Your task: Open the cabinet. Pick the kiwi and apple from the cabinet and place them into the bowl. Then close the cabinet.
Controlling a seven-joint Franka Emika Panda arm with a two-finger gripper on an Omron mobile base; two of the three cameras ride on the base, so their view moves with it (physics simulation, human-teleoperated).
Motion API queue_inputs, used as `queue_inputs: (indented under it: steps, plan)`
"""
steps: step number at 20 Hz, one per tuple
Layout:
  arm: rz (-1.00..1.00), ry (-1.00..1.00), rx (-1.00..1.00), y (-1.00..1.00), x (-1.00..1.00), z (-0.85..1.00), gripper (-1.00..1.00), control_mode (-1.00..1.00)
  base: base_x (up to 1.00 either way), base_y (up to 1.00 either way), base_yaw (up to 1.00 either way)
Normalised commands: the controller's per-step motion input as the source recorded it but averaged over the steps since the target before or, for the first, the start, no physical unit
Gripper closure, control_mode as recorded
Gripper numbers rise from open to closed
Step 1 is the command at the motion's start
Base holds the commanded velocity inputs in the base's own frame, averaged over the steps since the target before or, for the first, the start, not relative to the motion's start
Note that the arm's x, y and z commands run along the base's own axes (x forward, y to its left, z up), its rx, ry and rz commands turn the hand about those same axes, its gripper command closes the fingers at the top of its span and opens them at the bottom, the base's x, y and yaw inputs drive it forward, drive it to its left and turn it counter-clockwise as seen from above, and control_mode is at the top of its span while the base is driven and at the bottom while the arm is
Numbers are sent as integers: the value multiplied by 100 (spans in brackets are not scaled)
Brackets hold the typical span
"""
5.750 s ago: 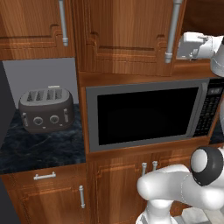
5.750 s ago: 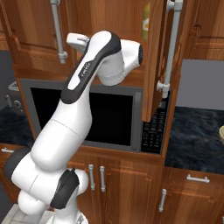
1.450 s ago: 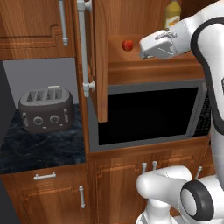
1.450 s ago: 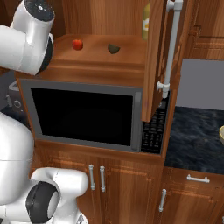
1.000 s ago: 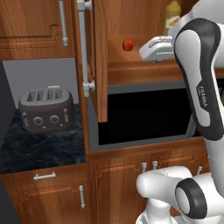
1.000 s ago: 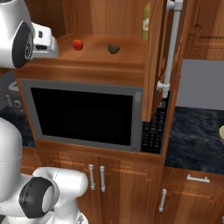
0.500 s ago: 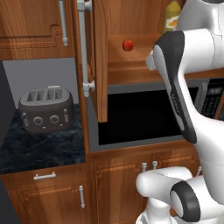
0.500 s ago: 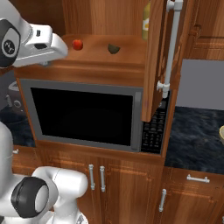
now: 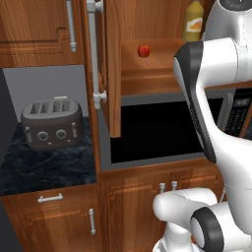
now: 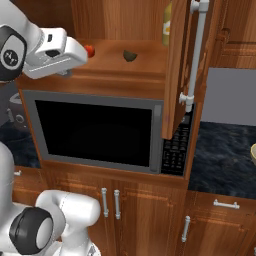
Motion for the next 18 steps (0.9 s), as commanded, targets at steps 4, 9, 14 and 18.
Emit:
queue_inputs:
  steps: [4, 9, 14, 18]
  plan:
    - [-5, -1, 0, -16, 0, 0, -100, -100, 0, 0, 0]
    - [-2, 0, 0, -2, 0, 0, -100, -100, 0, 0, 0]
    - [0, 0, 5, -16, 4, -1, -100, -100, 0, 0, 0]
    - [0, -5, 17, -33, 0, 0, -100, -100, 0, 0, 0]
